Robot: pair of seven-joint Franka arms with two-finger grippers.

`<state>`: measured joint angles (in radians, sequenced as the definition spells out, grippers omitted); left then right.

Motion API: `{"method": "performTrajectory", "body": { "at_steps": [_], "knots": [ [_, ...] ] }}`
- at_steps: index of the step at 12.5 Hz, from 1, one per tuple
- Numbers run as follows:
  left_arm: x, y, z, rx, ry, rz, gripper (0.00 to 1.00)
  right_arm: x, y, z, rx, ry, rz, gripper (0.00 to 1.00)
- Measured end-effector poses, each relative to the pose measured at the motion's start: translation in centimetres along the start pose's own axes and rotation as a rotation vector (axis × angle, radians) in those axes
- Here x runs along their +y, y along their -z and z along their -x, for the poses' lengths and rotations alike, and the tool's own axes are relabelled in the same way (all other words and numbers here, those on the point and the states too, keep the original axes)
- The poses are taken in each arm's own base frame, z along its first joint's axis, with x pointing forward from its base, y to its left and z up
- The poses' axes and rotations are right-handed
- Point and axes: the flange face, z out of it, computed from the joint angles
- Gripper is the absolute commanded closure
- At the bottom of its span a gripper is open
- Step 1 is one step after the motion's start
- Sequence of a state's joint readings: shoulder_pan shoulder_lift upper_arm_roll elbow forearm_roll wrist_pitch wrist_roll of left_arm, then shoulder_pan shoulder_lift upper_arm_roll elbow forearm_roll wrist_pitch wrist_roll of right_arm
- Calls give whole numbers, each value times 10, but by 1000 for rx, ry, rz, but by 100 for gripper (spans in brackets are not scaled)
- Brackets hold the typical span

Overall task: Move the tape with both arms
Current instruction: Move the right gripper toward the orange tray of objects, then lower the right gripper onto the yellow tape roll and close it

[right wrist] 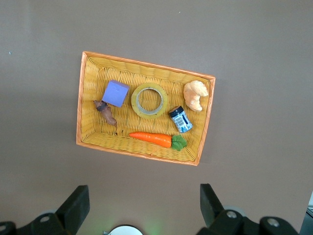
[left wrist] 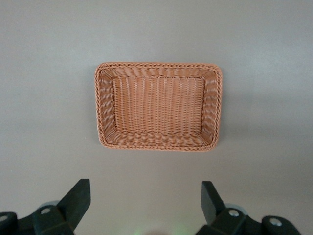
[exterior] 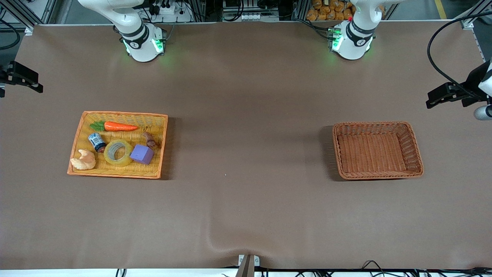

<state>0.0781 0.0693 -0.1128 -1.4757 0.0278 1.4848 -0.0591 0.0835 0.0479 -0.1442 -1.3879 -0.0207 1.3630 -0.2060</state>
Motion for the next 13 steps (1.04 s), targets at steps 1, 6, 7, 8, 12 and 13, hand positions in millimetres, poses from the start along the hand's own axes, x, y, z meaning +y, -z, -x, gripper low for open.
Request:
{"method": "performTrajectory", "body": {
  "at_steps": [1,6,7,8,12,13],
  "knots": [
    [4,0,0,0,-7,0,0,-2,-2,-1,-6,3,-1,0],
    [6,0,0,0,-12,0,0,-7,-58,-23,-87,19,-12,0],
    [6,0,0,0,-10,0,0,-10,-78,-27,-100,26,-15,0],
    [5,0,0,0,-9,0,0,-17,-99,-32,-105,39,-15,0],
    [6,0,0,1,-10,0,0,-42,-202,-42,-86,80,-18,0],
    [6,0,0,1,-11,0,0,-44,-224,-41,-84,78,-30,0]
  ]
}}
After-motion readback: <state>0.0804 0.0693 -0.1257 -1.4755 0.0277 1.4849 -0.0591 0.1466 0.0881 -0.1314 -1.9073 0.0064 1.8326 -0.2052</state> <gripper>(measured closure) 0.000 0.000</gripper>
